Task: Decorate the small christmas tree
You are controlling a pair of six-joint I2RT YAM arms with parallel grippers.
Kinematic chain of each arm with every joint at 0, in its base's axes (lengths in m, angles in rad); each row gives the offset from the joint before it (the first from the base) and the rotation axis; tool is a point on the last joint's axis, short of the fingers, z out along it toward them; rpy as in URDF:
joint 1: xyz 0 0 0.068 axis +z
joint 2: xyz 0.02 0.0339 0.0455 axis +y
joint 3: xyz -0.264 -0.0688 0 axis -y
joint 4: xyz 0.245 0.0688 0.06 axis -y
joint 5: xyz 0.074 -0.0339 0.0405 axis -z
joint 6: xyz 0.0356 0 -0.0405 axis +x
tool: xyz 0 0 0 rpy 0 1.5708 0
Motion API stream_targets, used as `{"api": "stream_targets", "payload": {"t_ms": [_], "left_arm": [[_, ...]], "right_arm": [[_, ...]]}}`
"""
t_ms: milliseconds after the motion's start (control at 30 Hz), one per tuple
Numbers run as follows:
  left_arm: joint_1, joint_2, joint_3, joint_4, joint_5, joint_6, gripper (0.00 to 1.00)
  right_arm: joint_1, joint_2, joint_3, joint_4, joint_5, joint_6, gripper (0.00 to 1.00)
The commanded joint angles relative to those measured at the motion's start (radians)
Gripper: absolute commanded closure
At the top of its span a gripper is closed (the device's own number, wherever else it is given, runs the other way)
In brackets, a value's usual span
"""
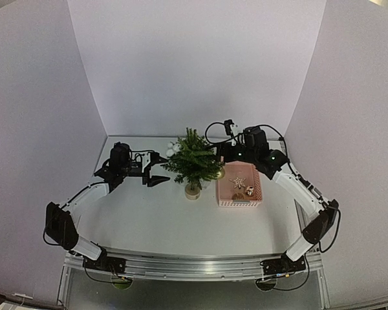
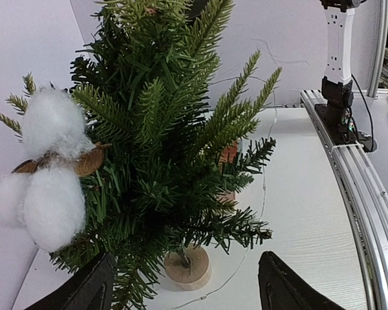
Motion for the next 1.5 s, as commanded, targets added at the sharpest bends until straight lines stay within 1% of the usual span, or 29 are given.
{"api": "stream_targets", "payload": {"t_ms": [0,100,167,300,400,567,667,767,933,1067,1167,1267,1467], "left_arm": [[0.001,-0.017,0.002,0.046,-0.012,0.023,0.25],[-0.02,-0.038,0.02,0.005,-0.004,0.08,0.3],[-0.037,-0.045,0.034,-0.023,-0.006,0.087,0.36],[-0.085,-0.032,0.036,-0.073,-0.032,0.151,0.42],[-0.115,-0.004,0.051,-0.045,-0.049,0.147,0.46],[-0.134,0.031,0.069,-0.035,-0.079,0.148,0.51],[-0.136,0.047,0.077,-0.017,-0.14,0.141,0.59],[-0.136,0.06,0.099,-0.008,-0.188,0.129,0.68],[-0.136,0.054,0.103,-0.03,-0.192,0.139,0.79],[-0.135,0.036,0.1,-0.039,-0.237,0.133,0.87],[-0.129,0.023,0.1,-0.037,-0.284,0.144,0.89],[-0.104,0.022,0.108,-0.041,-0.302,0.153,0.9],[-0.042,0.044,0.133,-0.025,-0.304,0.16,0.85]], "right_arm": [[0.0,-0.057,-0.002,-0.011,0.031,0.014,0.15],[-0.005,-0.065,0.009,-0.038,0.073,0.028,0.15],[-0.013,-0.071,0.017,-0.067,0.113,0.045,0.15],[-0.051,-0.083,-0.033,-0.115,0.159,0.096,0.15],[-0.08,-0.063,-0.054,-0.119,0.138,0.134,0.16],[-0.099,0.009,-0.004,-0.119,0.081,0.117,0.16],[-0.112,0.03,0.009,-0.119,0.055,0.113,0.17],[-0.114,0.035,0.009,-0.119,0.04,0.107,0.16],[-0.115,0.026,-0.005,-0.117,0.028,0.104,0.17],[-0.115,0.02,-0.015,-0.117,0.024,0.105,0.17],[-0.114,0.024,-0.014,-0.117,0.007,0.103,0.17],[-0.114,0.029,-0.012,-0.117,-0.003,0.102,0.17],[-0.114,0.037,-0.009,-0.116,-0.027,0.099,0.17]]}}
